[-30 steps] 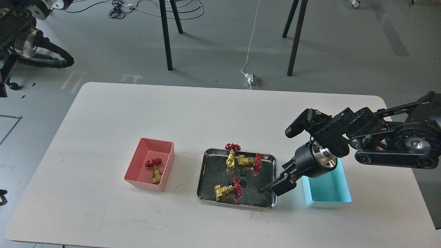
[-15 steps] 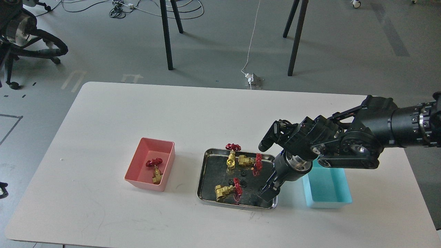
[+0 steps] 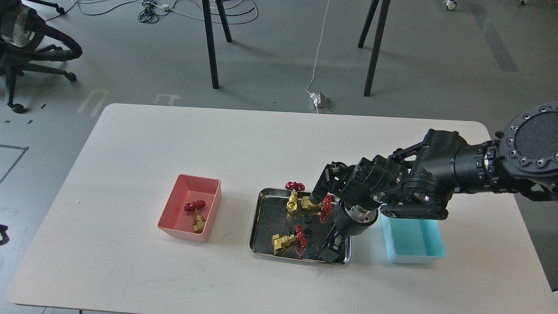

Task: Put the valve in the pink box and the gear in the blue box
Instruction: 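Lower the right gripper into the tray and grasp a dark gear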

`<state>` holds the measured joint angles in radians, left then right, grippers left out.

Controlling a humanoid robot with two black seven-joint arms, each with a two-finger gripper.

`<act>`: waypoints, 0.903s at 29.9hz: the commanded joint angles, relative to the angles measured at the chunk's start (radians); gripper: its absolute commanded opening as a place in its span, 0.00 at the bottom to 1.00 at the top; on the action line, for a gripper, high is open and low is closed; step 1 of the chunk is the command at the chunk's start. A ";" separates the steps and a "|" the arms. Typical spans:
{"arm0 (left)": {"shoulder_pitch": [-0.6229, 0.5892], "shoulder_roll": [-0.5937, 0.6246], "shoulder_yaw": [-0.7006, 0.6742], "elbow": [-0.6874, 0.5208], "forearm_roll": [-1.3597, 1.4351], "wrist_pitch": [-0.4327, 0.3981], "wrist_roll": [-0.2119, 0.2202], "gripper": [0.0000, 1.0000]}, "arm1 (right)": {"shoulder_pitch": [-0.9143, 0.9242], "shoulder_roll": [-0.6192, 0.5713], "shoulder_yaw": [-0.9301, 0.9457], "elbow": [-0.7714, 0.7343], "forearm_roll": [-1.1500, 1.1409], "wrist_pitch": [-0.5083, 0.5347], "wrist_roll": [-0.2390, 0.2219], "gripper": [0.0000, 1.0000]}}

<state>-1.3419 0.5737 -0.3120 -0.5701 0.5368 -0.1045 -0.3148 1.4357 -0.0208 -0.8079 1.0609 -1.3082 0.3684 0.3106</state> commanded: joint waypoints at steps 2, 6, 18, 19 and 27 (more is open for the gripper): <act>-0.002 0.002 0.001 0.006 0.000 -0.003 0.000 0.99 | -0.012 0.021 -0.002 -0.027 -0.002 -0.003 0.001 0.81; -0.002 0.002 0.001 0.019 0.000 -0.004 -0.001 0.99 | -0.014 0.021 -0.005 -0.030 -0.005 -0.003 0.010 0.78; -0.008 0.003 0.001 0.024 0.000 -0.006 -0.003 0.99 | -0.021 0.021 -0.033 -0.038 -0.045 -0.002 0.013 0.67; -0.008 0.003 0.001 0.024 0.000 -0.006 -0.003 0.99 | -0.023 0.021 -0.033 -0.044 -0.045 -0.002 0.013 0.66; -0.008 0.005 0.001 0.024 0.000 -0.006 -0.003 0.99 | -0.035 0.021 -0.033 -0.073 -0.046 -0.003 0.012 0.61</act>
<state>-1.3497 0.5771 -0.3114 -0.5457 0.5369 -0.1105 -0.3176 1.4025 0.0000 -0.8407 0.9928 -1.3542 0.3653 0.3232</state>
